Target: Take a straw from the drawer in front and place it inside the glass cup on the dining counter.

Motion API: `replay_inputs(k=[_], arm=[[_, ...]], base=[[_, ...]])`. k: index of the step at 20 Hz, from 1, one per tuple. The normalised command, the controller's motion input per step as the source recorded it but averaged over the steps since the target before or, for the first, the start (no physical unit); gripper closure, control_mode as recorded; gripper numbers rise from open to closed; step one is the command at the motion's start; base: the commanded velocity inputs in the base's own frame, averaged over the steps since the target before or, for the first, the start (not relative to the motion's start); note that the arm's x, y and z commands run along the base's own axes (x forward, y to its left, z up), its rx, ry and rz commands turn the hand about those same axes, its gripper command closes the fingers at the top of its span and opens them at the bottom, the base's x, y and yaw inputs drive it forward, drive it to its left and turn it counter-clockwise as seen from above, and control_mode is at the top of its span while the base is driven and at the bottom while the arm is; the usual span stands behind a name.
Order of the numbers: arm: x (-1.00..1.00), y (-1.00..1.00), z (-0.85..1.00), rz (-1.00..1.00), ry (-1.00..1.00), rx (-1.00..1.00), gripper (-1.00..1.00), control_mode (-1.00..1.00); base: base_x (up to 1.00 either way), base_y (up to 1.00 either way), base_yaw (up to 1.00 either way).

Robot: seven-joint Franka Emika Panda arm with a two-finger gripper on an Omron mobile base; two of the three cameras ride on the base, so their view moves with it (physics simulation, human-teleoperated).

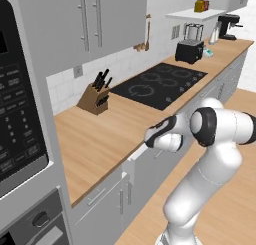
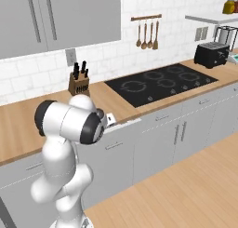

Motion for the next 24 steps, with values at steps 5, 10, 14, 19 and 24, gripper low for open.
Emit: replay_inputs(k=[5, 10, 14, 19, 24], arm=[[0.17, 0.0, -0.2, 0.04, 0.02, 0.0, 1.0, -1.0], [0.16, 0.0, -0.29, 0.04, 0.0, 0.0, 1.0, -1.0], [0.09, 0.0, -0.33, 0.05, 0.0, 0.0, 1.0, -1.0], [0.03, -0.04, -0.33, 0.04, 0.0, 0.0, 1.0, -1.0], [0.0, -0.04, -0.27, 0.01, 0.0, 0.0, 1.0, -1.0]], base=[[0.0, 0.0, 0.0], [0.0, 0.0, 0.0], [0.0, 0.0, 0.0], [0.0, 0.0, 0.0], [0.0, 0.0, 0.0]])
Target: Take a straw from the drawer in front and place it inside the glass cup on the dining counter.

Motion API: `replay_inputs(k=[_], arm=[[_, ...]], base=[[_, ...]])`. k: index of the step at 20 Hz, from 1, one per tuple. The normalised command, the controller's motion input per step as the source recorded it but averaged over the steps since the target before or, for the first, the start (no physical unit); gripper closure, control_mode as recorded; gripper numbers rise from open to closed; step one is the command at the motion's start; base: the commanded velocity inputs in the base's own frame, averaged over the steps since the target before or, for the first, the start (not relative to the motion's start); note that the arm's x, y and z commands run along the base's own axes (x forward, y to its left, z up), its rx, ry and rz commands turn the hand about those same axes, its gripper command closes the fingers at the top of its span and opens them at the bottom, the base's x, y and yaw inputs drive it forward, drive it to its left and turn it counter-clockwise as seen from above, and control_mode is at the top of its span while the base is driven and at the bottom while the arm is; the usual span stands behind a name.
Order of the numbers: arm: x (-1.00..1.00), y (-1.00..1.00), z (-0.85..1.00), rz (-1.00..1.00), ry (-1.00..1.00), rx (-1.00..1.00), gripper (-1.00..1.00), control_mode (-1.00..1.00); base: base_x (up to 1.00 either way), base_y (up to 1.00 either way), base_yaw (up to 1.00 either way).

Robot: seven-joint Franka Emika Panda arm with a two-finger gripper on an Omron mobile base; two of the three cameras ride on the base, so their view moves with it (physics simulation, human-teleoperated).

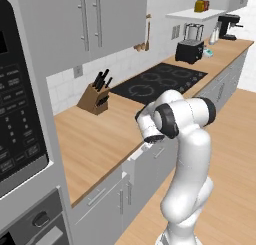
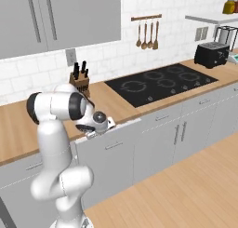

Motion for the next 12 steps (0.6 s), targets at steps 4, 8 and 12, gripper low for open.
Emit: replay_inputs(k=[4, 8, 12], arm=[[0.09, 0.0, -0.07, 0.02, 0.0, 0.0, 1.0, -1.0], [0.04, -0.14, -0.08, 0.02, 0.05, -0.02, 1.0, -1.0], [-0.23, -0.91, -0.49, -0.05, 0.53, -0.18, 1.0, -1.0]], base=[[0.0, 0.0, 0.0], [0.0, 0.0, 0.0], [0.0, 0.0, 0.0]])
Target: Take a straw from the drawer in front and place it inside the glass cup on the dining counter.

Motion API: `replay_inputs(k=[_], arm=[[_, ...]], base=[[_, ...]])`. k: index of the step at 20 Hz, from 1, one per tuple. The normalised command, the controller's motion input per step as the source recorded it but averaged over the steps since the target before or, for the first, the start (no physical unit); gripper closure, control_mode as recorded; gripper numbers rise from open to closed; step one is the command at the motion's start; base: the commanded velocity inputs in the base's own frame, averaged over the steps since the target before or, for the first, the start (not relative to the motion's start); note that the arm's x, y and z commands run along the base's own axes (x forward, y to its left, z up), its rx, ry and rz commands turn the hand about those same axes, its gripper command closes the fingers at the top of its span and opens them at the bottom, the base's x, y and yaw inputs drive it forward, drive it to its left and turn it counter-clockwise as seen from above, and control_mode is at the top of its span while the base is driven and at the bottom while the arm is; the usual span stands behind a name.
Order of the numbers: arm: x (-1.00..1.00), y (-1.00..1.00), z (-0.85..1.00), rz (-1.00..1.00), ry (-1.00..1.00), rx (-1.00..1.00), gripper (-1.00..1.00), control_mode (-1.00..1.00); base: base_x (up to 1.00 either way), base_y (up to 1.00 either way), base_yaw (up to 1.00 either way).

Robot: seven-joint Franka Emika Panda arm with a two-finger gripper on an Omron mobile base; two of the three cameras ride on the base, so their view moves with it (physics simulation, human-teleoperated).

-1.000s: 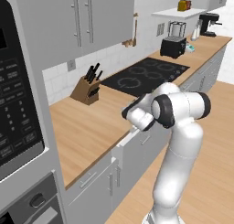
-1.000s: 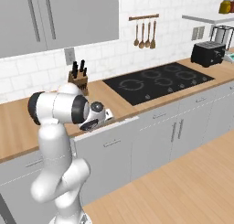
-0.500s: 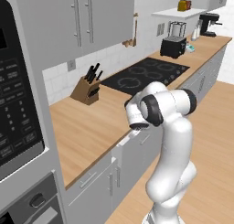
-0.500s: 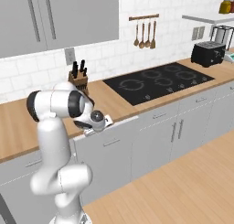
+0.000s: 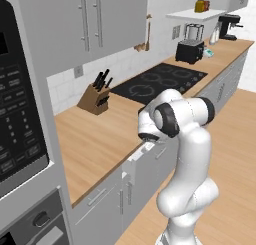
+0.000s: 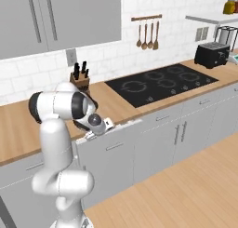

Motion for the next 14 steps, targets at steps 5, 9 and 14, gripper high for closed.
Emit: replay_inputs(k=[5, 9, 14], arm=[[-0.32, -1.0, -0.45, -0.07, 0.73, -0.24, 1.0, -1.0], [-0.61, -1.0, -0.31, -0.06, 0.75, -0.16, 1.0, -1.0], [-0.84, -1.0, -0.37, -0.01, 0.64, -0.11, 1.0, -1.0]], base=[[0.0, 0.0, 0.0], [0.0, 0.0, 0.0], [0.0, 0.0, 0.0]])
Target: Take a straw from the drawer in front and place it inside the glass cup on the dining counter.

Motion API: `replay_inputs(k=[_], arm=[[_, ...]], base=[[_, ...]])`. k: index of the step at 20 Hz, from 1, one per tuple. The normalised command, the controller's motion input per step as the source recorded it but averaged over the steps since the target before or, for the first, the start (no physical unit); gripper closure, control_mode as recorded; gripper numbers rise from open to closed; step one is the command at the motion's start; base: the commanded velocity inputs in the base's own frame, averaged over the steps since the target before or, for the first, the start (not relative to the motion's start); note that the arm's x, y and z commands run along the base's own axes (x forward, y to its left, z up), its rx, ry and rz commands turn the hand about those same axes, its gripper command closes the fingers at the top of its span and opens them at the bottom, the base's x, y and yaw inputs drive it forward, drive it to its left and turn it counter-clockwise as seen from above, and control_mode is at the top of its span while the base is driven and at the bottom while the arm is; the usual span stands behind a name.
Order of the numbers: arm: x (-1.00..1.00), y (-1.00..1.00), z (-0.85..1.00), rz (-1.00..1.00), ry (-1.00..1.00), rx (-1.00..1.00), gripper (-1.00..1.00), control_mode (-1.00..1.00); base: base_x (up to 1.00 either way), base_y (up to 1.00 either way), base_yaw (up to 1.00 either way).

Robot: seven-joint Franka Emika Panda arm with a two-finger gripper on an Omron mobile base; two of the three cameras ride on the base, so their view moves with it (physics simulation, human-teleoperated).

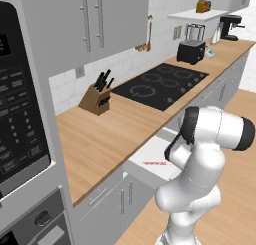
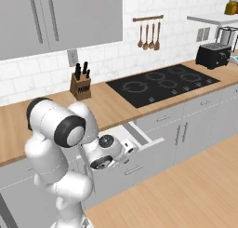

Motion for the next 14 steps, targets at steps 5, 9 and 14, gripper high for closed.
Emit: replay_inputs(k=[5, 9, 14], arm=[[-0.84, -1.0, -0.23, 0.0, 0.64, -0.11, 1.0, -1.0], [-0.95, -1.0, 0.27, 0.0, 0.57, -0.05, 1.0, -1.0], [-0.67, -0.55, 1.0, 0.01, 0.07, 0.08, 1.0, -1.0]], base=[[0.0, 0.0, 0.0], [0.0, 0.0, 0.0], [0.0, 0.0, 0.0]])
